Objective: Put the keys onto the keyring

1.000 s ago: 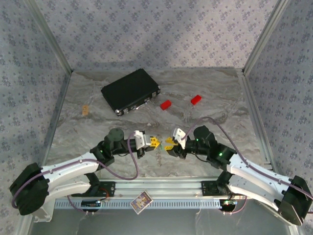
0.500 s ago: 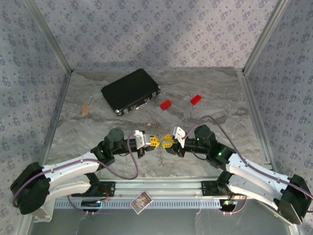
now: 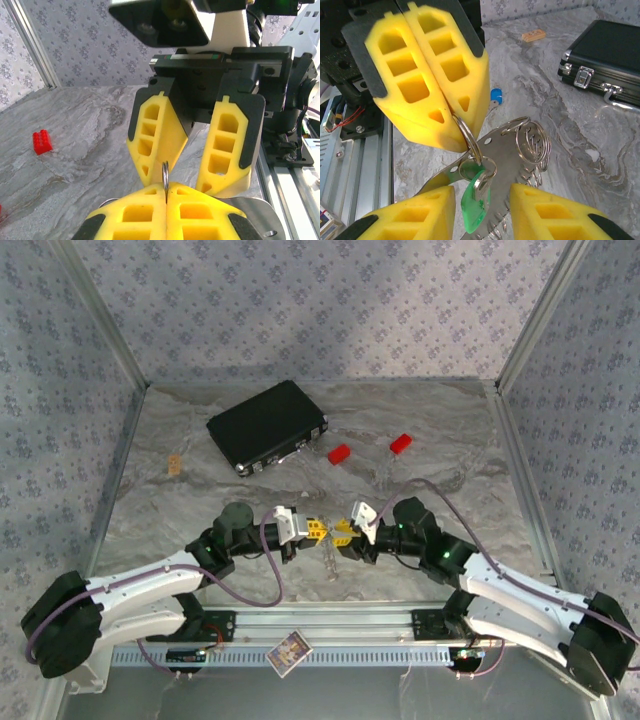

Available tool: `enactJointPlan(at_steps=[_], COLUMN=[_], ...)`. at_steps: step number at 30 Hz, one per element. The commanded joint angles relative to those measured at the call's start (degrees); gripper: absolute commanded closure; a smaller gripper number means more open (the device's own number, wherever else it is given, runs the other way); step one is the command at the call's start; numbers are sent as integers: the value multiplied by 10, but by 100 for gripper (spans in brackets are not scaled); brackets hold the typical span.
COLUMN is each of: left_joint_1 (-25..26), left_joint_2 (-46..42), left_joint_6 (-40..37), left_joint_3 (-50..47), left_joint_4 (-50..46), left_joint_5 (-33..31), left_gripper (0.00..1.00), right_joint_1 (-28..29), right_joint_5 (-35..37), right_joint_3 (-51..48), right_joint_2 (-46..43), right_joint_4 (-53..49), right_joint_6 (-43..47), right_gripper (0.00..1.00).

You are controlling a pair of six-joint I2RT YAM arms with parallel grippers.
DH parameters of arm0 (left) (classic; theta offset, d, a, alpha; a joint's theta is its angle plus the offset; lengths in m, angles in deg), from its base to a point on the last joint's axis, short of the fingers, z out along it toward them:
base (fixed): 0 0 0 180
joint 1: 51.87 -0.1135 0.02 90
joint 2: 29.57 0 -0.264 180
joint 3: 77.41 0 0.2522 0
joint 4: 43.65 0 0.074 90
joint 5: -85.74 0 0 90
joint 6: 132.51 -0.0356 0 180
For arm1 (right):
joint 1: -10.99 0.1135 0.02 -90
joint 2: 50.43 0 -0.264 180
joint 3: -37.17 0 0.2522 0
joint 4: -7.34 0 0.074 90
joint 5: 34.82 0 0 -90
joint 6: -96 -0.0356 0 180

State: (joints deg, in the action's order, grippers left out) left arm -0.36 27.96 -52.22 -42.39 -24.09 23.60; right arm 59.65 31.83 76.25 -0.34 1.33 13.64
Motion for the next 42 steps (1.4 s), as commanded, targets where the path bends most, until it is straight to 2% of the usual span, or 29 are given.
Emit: enactJointPlan(at_steps=[1, 12, 21, 25, 33, 42], left_joint_1=[3, 3, 3, 3, 3, 3], left_joint_2=[-1, -1, -5, -5, -5, -8], left_joint_6=[9, 12, 11, 12, 10, -2], left_joint_3=[5, 5, 4, 5, 5, 4], left_joint_4=[47, 55, 54, 56, 48, 23], left_joint_5=[12, 9, 8, 11, 14, 4], left_gripper=[100, 100, 100, 100, 100, 100], right_joint_1=[7, 11, 12, 14, 20, 27], right_joint_5=[-9, 0, 1, 0, 3, 58], right_joint_3=[-3, 7, 6, 9, 37, 48], right_joint_2=[17, 57, 49, 57, 60, 9], right_joint_4=[21, 67, 52, 41, 7, -13], right_joint_6=[-15, -13, -11, -8, 12, 32], right_gripper=[65, 69, 89, 95, 96, 100])
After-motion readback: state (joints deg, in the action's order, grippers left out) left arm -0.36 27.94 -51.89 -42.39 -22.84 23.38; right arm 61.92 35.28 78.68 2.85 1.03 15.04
